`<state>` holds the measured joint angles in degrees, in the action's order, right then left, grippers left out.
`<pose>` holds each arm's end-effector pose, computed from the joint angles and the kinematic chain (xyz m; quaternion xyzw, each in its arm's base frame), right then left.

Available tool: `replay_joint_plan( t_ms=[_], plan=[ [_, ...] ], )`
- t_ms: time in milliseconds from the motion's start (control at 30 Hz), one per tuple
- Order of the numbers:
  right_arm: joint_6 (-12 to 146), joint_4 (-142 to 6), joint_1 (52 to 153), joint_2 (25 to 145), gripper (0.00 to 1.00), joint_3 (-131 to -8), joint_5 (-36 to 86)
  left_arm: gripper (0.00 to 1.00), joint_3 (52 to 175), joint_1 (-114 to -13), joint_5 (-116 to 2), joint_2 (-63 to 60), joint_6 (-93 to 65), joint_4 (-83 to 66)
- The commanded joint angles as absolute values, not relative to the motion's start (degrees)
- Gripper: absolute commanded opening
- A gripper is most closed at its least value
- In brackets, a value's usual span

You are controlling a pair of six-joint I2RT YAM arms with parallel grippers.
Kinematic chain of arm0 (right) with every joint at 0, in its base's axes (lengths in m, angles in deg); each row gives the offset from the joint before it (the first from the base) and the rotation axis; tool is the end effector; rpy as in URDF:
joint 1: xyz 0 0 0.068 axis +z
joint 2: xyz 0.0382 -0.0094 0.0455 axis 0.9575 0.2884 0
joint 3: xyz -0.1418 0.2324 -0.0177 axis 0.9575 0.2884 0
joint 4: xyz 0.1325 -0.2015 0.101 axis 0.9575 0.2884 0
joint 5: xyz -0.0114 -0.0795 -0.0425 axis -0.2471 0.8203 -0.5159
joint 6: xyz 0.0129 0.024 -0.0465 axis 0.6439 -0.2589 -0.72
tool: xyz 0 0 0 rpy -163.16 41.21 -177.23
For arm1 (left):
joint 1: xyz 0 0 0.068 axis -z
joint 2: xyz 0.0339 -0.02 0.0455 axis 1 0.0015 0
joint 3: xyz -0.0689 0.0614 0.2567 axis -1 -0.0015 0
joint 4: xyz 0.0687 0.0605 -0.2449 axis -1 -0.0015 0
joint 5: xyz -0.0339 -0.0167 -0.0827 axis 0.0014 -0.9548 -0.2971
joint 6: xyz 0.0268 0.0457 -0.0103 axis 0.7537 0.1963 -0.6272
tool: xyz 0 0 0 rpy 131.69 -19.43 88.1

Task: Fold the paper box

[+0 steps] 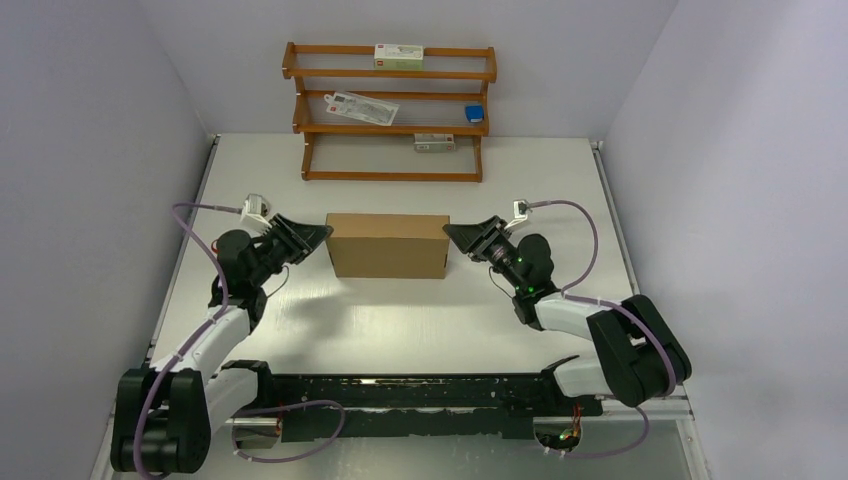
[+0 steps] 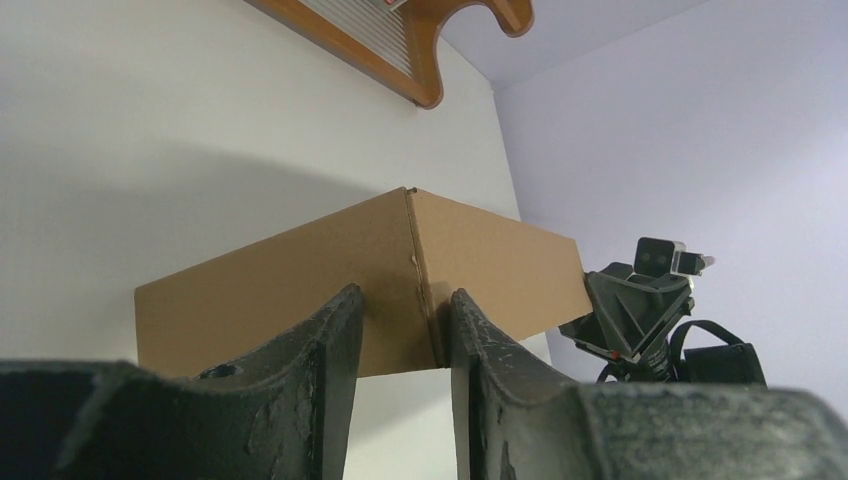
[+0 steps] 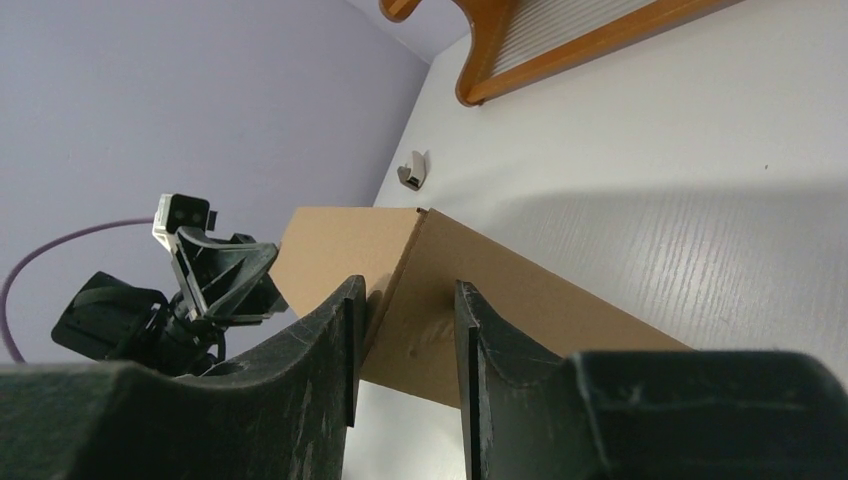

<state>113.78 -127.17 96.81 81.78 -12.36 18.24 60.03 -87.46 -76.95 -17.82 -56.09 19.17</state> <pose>0.2247 0.1078 0.1885 0.0972 0.7076 0.5033 0.4865 0.2125 -0.0259 0.2096 -0.1791 0.7393 -0.4548 0.4632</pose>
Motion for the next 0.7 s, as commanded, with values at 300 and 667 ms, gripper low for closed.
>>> replay_joint_plan(
  t_ms=[300, 667],
  plan=[
    [112.3, -103.3, 96.2, 83.0, 0.14, -10.0, 11.0, 0.09, 50.3, -89.3, -78.6, -10.7, -56.5, 10.2],
    [111.3, -101.1, 96.0, 81.5, 0.18, -12.0, 9.3, 0.14, 49.0, -89.4, -77.4, -10.8, -58.8, 12.1]
  ],
)
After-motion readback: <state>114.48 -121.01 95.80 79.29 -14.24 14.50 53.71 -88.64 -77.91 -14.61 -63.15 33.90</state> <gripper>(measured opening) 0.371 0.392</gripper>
